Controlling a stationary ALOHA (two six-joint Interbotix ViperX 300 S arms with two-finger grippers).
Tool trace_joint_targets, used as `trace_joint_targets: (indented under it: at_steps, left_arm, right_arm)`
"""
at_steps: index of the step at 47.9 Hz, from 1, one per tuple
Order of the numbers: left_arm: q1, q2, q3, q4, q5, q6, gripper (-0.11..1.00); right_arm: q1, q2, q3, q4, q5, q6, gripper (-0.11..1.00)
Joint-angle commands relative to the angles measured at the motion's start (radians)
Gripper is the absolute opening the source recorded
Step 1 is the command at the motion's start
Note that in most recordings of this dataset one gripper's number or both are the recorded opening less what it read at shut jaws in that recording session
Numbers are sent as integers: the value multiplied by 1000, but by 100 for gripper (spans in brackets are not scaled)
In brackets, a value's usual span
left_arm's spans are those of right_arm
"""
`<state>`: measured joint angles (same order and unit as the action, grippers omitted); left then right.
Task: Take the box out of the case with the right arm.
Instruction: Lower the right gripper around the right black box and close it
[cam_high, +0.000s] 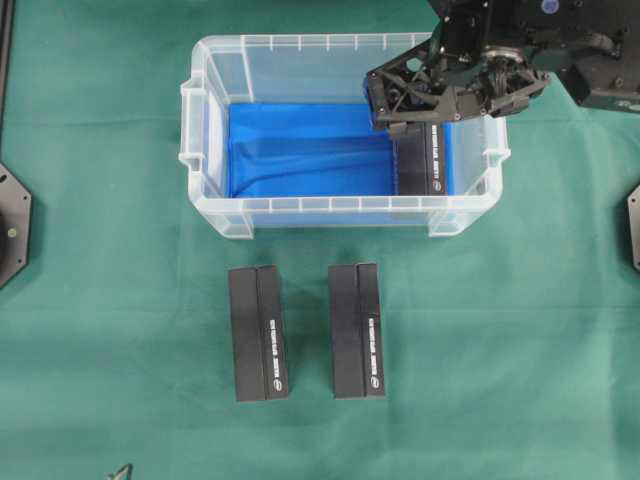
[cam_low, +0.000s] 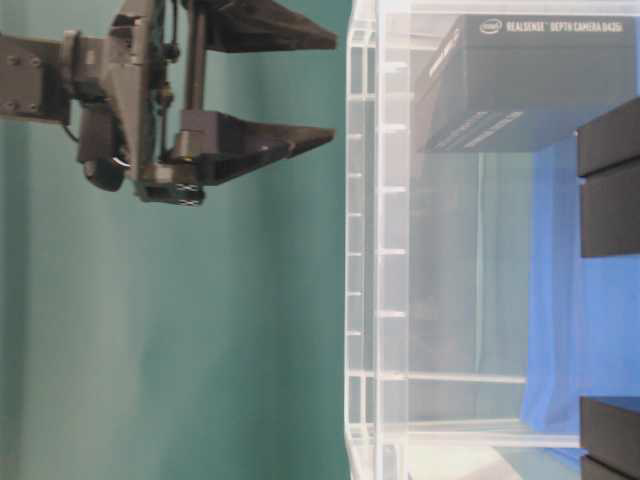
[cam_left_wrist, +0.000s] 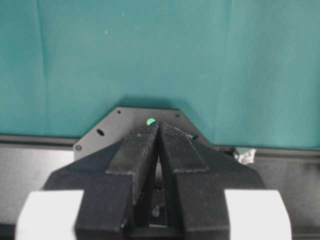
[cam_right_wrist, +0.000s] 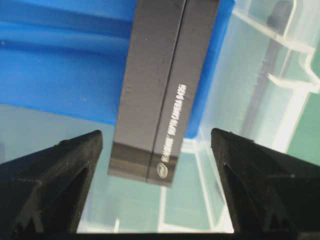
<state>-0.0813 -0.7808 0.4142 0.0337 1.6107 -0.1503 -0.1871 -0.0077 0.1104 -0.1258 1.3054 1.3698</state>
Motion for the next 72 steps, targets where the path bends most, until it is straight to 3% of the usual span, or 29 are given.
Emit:
trace_joint_targets:
  at_steps: [1, 25, 72]
  left_arm:
    - [-2, 6, -11, 3, -5, 0, 0]
    - [-2, 8, -12, 3, -5, 0, 0]
    - [-2, 5, -11, 3, -5, 2, 0]
  right_arm:
    - [-5, -14, 17, -3, -43, 8, 88]
    - [-23, 44, 107, 2, -187, 14, 88]
    - [-25, 98, 141, 32, -216, 44, 87]
